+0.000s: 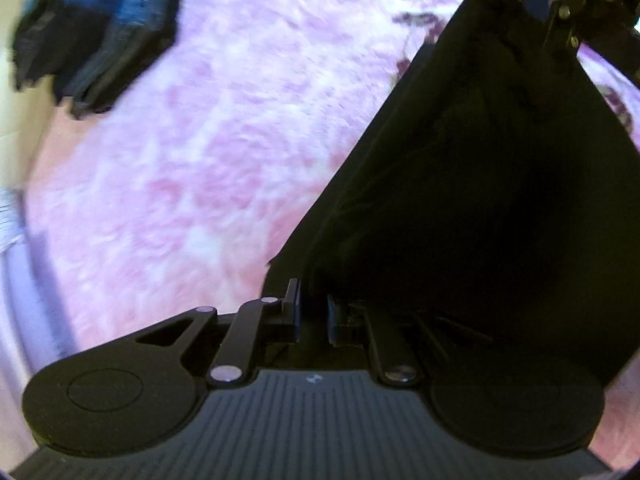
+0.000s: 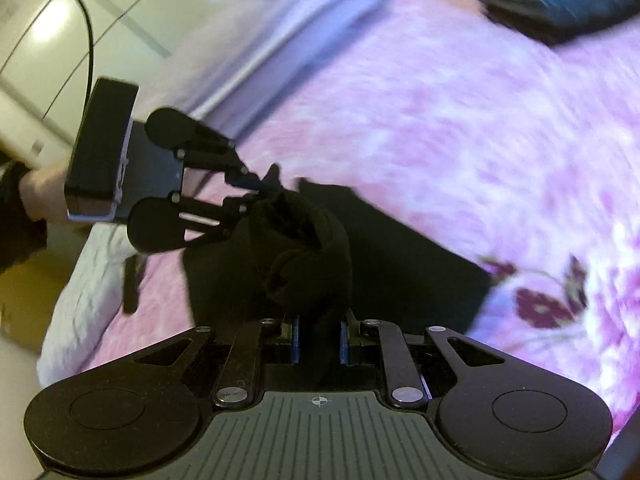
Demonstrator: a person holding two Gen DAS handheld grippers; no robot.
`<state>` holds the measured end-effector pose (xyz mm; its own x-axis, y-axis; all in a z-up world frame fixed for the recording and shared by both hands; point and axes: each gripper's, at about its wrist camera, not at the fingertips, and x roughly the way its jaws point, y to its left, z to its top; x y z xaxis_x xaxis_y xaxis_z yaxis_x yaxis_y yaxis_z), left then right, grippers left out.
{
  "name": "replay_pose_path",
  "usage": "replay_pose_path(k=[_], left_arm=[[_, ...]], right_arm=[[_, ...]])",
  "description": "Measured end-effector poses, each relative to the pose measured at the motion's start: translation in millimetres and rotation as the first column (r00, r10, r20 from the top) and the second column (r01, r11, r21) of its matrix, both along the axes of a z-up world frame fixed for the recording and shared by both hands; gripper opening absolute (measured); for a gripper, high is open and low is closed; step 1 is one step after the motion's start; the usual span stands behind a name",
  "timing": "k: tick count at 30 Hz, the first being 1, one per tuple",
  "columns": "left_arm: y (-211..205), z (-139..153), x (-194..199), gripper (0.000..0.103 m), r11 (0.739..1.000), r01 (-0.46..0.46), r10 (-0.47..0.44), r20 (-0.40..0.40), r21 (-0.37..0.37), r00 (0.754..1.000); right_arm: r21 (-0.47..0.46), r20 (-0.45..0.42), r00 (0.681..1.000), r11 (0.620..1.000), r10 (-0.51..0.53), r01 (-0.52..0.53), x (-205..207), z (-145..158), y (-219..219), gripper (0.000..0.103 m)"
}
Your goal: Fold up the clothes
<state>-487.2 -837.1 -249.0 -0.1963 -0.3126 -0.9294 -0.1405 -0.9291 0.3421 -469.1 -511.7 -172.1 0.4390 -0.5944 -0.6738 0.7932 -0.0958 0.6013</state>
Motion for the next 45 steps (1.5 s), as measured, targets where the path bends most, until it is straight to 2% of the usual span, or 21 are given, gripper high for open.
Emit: replay_pose_path(k=[4,7,8,9,11,15,17,18,20,21,23,24,27,30,32,35,37,39,41,45], left_arm=[[-13.3,-15.9,-2.0,0.018,0.996,-0.065,0.066,-0.017,0.060,0.998],[-23.7,1.1,12.9,0.031,0.978,-0.178,0.186,-0.064,0.106,0.981],[-27.3,8.5,21.1,0.031,0.967,-0.223,0.234,-0.081,0.123,0.969],[-30.9,16.0,30.0,0.031,0.953,-0.268,0.283,-0.098,0.141,0.954],[-35.6,30.4,48.5,0.031,0.915,-0.355,0.382,-0.133,0.189,0.915],[-35.0,36.9,77.3,0.029,0.806,-0.487,0.561,-0.174,0.336,0.809],[-30.6,23.9,76.6,0.029,0.777,-0.509,0.593,-0.159,0.369,0.789],[-28.3,16.8,75.7,0.029,0.764,-0.519,0.606,-0.150,0.383,0.781],[-28.1,9.3,68.3,0.028,0.761,-0.527,0.614,-0.159,0.378,0.773],[-28.2,6.0,64.3,0.028,0.761,-0.530,0.617,-0.165,0.373,0.770],[-30.1,6.0,56.1,0.028,0.762,-0.534,0.624,-0.194,0.365,0.757],[-30.9,1.8,51.0,0.028,0.768,-0.535,0.619,-0.190,0.352,0.762],[-36.4,-18.3,39.8,0.028,0.776,-0.535,0.609,-0.175,0.335,0.774],[-44.5,-21.6,42.8,0.029,0.743,-0.566,0.648,-0.172,0.357,0.742],[-45.9,-14.3,48.2,0.028,0.736,-0.582,0.659,-0.170,0.346,0.732],[-38.9,7.1,67.1,0.027,0.742,-0.595,0.659,-0.174,0.309,0.732],[-28.0,24.4,87.4,0.027,0.733,-0.615,0.673,-0.176,0.291,0.719],[-12.4,38.9,108.7,0.027,0.714,-0.645,0.696,-0.176,0.274,0.696],[2.0,37.6,121.7,0.027,0.685,-0.669,0.724,-0.166,0.289,0.670],[30.4,31.3,145.8,0.027,0.623,-0.712,0.776,-0.141,0.324,0.615]], right_arm=[[0.065,0.090,0.992,0.995,-0.088,0.082,-21.6,-28.7,5.8,0.017],[0.086,0.122,0.985,0.990,-0.125,0.115,-31.2,-31.3,12.0,0.018],[0.086,0.118,0.985,0.989,-0.128,0.118,-31.4,-28.7,13.3,0.024],[0.078,0.097,0.986,0.989,-0.136,0.129,-29.8,-23.7,14.9,0.041],[0.056,0.056,0.986,0.986,-0.160,0.157,-26.3,-12.0,19.5,0.056],[0.035,0.099,0.972,0.977,-0.214,0.212,-21.2,-6.4,21.2,0.057],[0.047,0.115,0.967,0.973,-0.229,0.225,-18.5,-9.8,17.7,0.057],[0.061,0.112,0.966,0.971,-0.235,0.229,-17.0,-13.9,14.1,0.048],[0.091,0.120,0.957,0.963,-0.265,0.255,-23.3,-20.3,6.5,0.021],[0.106,0.125,0.952,0.957,-0.281,0.268,-26.9,-23.4,2.7,0.017],[0.081,0.117,0.954,0.960,-0.276,0.268,-33.3,-17.2,-0.4,0.016],[0.071,0.105,0.958,0.963,-0.266,0.259,-34.0,-16.5,-1.5,0.016],[0.087,0.099,0.958,0.962,-0.269,0.260,-36.9,-29.1,-1.5,0.016],[0.126,0.121,0.946,0.950,-0.300,0.286,-43.0,-51.5,-2.4,0.016],[0.147,0.140,0.941,0.947,-0.307,0.287,-47.9,-58.5,-3.2,0.016],[0.137,0.115,0.959,0.960,-0.259,0.243,-47.7,-47.8,-5.7,0.017],[0.133,0.111,0.964,0.965,-0.240,0.225,-47.2,-39.1,-3.8,0.018],[0.131,0.077,0.967,0.964,-0.242,0.230,-44.1,-25.4,-0.5,0.033],[0.115,0.019,0.968,0.962,-0.252,0.248,-38.7,-7.3,5.6,0.042],[-0.004,-0.101,0.972,0.977,-0.213,0.214,-9.0,33.0,14.8,0.042]])
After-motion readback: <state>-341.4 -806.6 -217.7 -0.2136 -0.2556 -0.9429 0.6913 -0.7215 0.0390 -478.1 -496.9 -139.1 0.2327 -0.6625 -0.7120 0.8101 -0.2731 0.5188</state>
